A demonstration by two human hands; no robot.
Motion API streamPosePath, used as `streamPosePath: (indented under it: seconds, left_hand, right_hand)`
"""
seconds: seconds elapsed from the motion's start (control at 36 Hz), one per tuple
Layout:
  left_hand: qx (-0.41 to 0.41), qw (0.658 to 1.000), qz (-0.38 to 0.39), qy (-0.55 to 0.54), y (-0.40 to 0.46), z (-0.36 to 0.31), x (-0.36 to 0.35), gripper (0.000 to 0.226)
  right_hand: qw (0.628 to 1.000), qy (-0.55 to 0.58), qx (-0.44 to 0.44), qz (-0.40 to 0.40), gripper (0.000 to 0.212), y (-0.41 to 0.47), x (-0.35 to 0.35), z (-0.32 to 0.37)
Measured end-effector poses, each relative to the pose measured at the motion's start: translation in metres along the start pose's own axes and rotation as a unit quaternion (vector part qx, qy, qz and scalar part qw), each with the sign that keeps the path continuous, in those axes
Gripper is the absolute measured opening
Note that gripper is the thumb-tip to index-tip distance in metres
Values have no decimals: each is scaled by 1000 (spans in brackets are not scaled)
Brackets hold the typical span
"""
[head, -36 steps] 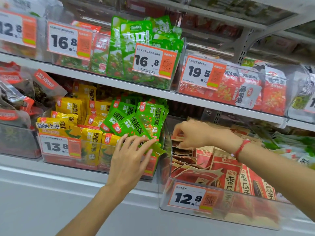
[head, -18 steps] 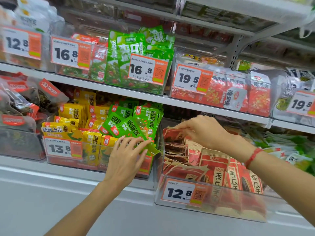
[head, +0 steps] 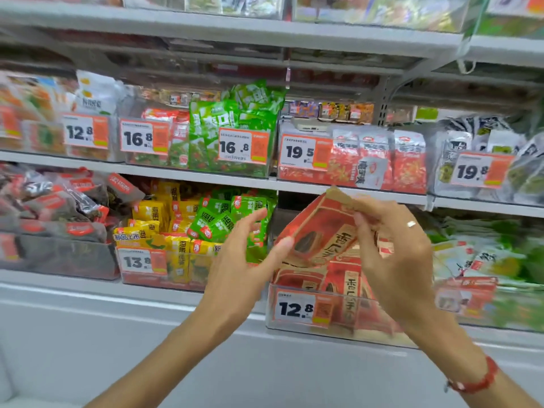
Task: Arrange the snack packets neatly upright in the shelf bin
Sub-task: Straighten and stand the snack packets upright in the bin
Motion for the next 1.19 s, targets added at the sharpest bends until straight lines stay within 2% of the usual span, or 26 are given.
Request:
streamPosePath:
  seconds: [0.06,0.14,0.28,0.36,0.44,0.5,0.56,0.64,0.69,0.81,0.86,0.94,1.08,1.19]
  left_hand:
    - [1,999,21,-27,-12,-9,-3,74]
    - [-40,998,55,0,-27,-7,-9,66]
    - [-148,982,21,115,-32,10,-5,44]
    - [-168,982,6,92,-35,13,-5,36]
    - [-188,980,-4,71,-38,8,-8,32]
    - [-199,978,-10,66,-40,6,-10,30]
    - [-175,984,-15,32,-41,4,-13,29]
    - [-77,997,-6,-29,-45,3,-19,34]
    - [-25,999,12,-41,-45,4,-23,33]
    - [71,991,66,-95,-45,7,-27,34]
    - [125,978,73,-152,-44,11,-29,39]
    - [199,953,64,-219,-44,18,-30,37]
    - [201,958,78,-191,-43,26,-28,23]
    - [191,961,86,-182,-43,25,-27,18]
  right_hand:
    - [999,30,-1,-16,19,-8,8,12]
    - [999,49,20,-6,16,-23,18,24]
    - [996,64,67,12,20,-43,22,29]
    - [995,61,81,26,21,-48,24,30]
    - [994,90,57,22,31,-47,28,31]
    - [992,124,-5,16,40,-43,32,32]
    - [978,172,-112,32,44,-40,33,33]
    - [935,222,-256,104,32,-40,28,33]
    - [903,249,-317,147,25,-42,23,29]
    - [855,273,-401,183,20,-44,17,14]
    - [839,265,-429,206,19,-49,13,6]
    - [848,221,-424,229,18,-55,7,-3]
    - [840,197,-439,252,16,-58,1,-9]
    - [837,198,-449,240,16,-58,1,-11]
Point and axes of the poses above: each hand's wrist, its own y-axis towards the middle knuckle, its own x-axis out of the back of the hand, z = x × y, the point moved 1 cm from there along y, towards the middle knuckle, and after that the axes turned 7 degrees about -x, right-handed, at the moved point
